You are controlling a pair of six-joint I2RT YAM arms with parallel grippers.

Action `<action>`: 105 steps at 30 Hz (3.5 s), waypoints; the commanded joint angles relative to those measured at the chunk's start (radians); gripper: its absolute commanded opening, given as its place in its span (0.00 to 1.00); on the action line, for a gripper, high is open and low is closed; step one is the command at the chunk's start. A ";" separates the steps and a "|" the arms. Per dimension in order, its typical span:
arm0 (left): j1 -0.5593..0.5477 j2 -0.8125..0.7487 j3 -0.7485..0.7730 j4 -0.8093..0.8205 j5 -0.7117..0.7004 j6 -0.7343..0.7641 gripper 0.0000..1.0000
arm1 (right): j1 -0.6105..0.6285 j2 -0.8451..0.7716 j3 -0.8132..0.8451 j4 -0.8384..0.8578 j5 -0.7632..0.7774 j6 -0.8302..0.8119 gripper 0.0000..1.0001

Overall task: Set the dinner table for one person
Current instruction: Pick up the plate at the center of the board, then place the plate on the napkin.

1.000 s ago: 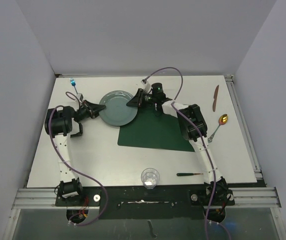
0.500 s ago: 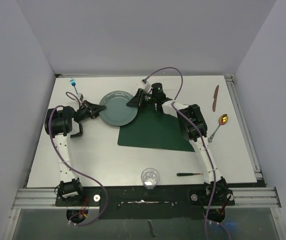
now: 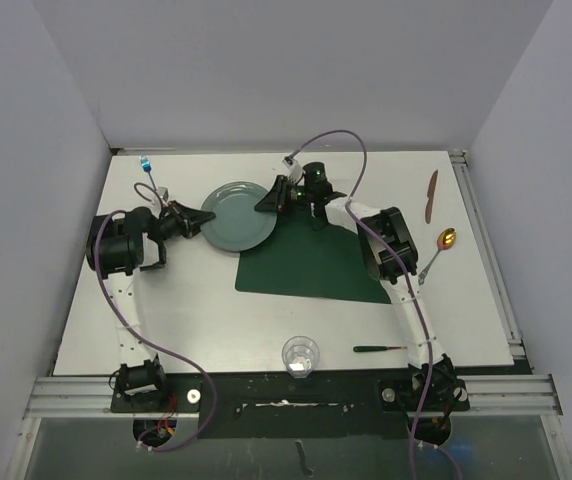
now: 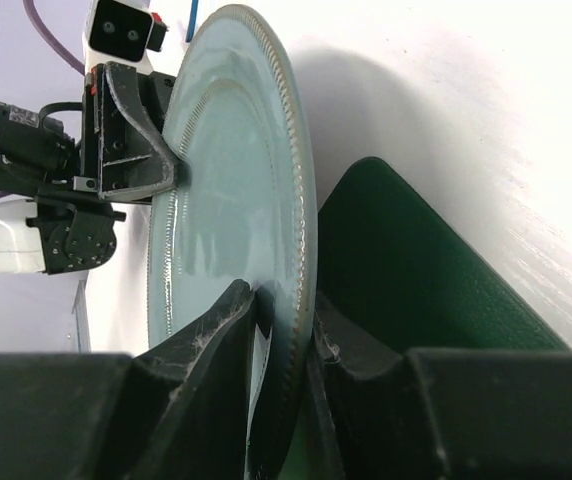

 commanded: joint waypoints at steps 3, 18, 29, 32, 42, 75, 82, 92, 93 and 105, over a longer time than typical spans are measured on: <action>-0.140 -0.233 0.044 -0.086 0.103 0.005 0.00 | 0.131 -0.066 -0.034 -0.072 0.073 -0.139 0.00; -0.206 -0.414 0.209 -0.817 -0.004 0.464 0.00 | 0.131 -0.175 -0.103 -0.082 0.103 -0.160 0.00; -0.296 -0.444 0.290 -0.929 -0.058 0.513 0.00 | 0.123 -0.353 -0.277 -0.104 0.181 -0.207 0.00; -0.332 -0.450 0.292 -0.931 -0.073 0.514 0.00 | 0.123 -0.406 -0.343 -0.104 0.208 -0.218 0.00; -0.450 -0.440 0.297 -0.958 -0.108 0.537 0.00 | 0.133 -0.539 -0.533 -0.120 0.288 -0.249 0.00; -0.745 -0.262 0.328 -1.048 -0.181 0.652 0.00 | 0.163 -0.833 -1.070 -0.151 0.587 -0.297 0.00; -0.744 -0.243 0.333 -1.038 -0.176 0.659 0.00 | 0.164 -0.805 -1.138 -0.005 0.550 -0.285 0.00; -0.733 -0.178 0.339 -1.059 -0.160 0.686 0.00 | 0.165 -0.696 -1.091 -0.051 0.535 -0.270 0.00; -0.730 -0.170 0.339 -1.059 -0.153 0.686 0.00 | 0.165 -0.688 -1.082 -0.065 0.541 -0.267 0.00; -0.691 -0.088 0.377 -1.036 -0.109 0.677 0.00 | 0.166 -0.651 -0.969 -0.239 0.647 -0.284 0.22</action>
